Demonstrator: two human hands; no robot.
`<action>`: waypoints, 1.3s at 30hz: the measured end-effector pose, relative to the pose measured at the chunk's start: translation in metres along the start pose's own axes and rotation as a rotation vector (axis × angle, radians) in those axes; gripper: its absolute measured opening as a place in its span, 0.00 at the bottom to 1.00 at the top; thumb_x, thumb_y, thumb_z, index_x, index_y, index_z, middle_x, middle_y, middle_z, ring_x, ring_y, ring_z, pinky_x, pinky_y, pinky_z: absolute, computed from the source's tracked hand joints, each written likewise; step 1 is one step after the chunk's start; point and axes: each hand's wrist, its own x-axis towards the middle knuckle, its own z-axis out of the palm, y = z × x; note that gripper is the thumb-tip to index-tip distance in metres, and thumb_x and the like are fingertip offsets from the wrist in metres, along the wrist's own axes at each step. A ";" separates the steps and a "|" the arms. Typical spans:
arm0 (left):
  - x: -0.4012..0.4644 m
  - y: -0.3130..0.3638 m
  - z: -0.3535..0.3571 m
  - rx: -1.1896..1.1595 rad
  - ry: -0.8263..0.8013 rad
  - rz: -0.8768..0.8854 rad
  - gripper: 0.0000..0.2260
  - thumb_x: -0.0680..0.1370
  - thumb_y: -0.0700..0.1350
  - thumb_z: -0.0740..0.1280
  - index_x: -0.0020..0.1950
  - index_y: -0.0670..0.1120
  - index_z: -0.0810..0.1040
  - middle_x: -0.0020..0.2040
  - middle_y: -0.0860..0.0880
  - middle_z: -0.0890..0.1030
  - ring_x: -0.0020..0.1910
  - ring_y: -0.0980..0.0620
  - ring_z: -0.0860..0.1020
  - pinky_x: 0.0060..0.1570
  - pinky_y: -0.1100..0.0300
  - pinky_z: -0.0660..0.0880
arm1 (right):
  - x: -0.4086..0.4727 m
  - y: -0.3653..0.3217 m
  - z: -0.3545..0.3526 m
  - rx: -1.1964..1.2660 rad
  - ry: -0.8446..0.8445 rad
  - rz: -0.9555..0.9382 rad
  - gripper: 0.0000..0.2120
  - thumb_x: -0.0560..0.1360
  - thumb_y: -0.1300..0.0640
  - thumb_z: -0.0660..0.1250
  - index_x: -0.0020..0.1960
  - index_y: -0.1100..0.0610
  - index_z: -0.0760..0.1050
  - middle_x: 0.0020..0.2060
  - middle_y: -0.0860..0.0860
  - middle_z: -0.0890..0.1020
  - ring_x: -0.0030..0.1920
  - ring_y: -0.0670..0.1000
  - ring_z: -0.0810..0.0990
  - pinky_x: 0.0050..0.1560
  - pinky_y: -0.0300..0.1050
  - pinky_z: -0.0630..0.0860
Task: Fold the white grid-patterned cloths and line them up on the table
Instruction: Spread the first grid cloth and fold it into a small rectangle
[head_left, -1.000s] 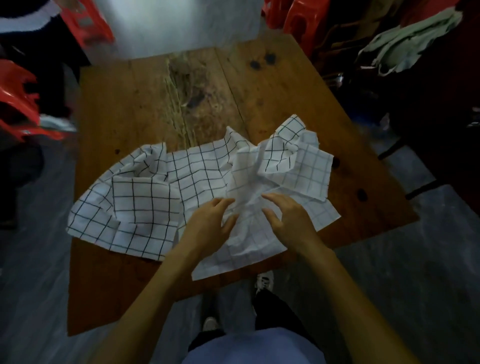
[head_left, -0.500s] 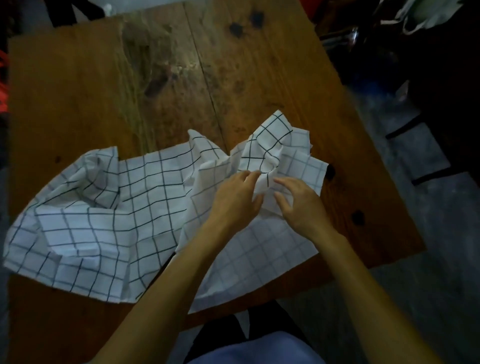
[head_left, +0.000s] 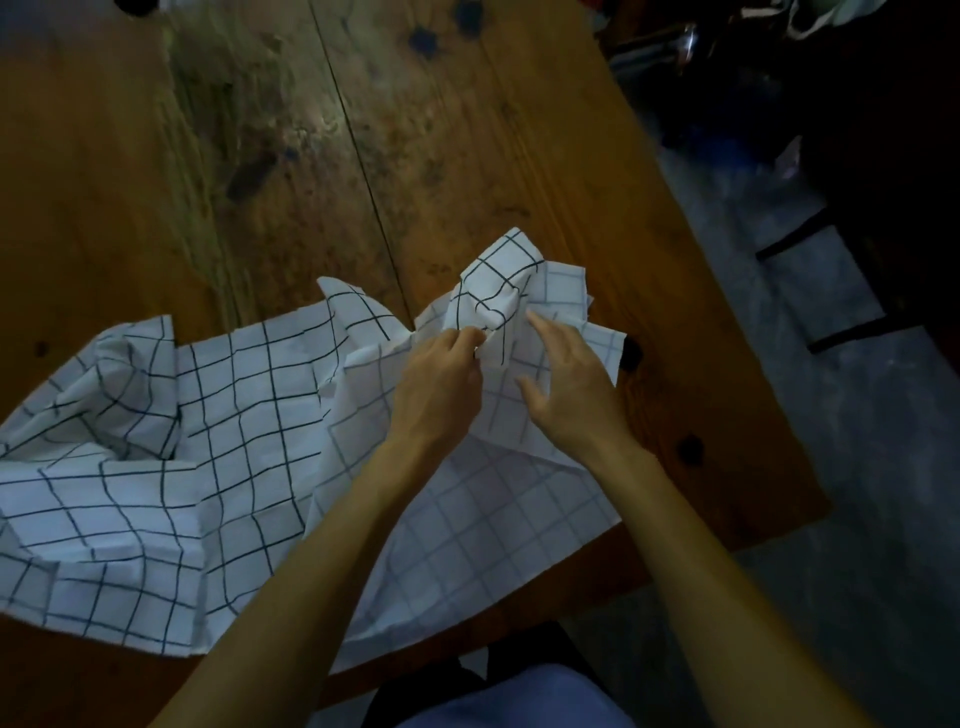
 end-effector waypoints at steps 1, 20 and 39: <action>0.000 -0.001 -0.004 0.004 0.017 0.005 0.07 0.75 0.35 0.67 0.53 0.40 0.76 0.44 0.42 0.80 0.40 0.44 0.76 0.39 0.50 0.76 | 0.003 -0.004 0.001 -0.035 0.011 -0.032 0.36 0.74 0.60 0.70 0.76 0.53 0.56 0.70 0.54 0.66 0.70 0.54 0.66 0.69 0.51 0.69; -0.059 -0.022 -0.117 0.022 0.219 -0.017 0.23 0.72 0.41 0.71 0.65 0.43 0.70 0.55 0.41 0.77 0.47 0.44 0.77 0.44 0.53 0.76 | 0.004 -0.089 -0.016 -0.078 0.394 -0.304 0.11 0.68 0.64 0.70 0.50 0.59 0.80 0.55 0.57 0.81 0.65 0.60 0.74 0.67 0.59 0.63; -0.146 0.033 -0.189 -0.145 0.506 0.320 0.02 0.76 0.37 0.66 0.47 0.43 0.77 0.42 0.47 0.81 0.41 0.49 0.78 0.44 0.55 0.74 | -0.109 -0.145 -0.051 -0.204 0.382 -0.267 0.13 0.73 0.57 0.69 0.58 0.54 0.78 0.54 0.52 0.80 0.57 0.52 0.76 0.60 0.49 0.69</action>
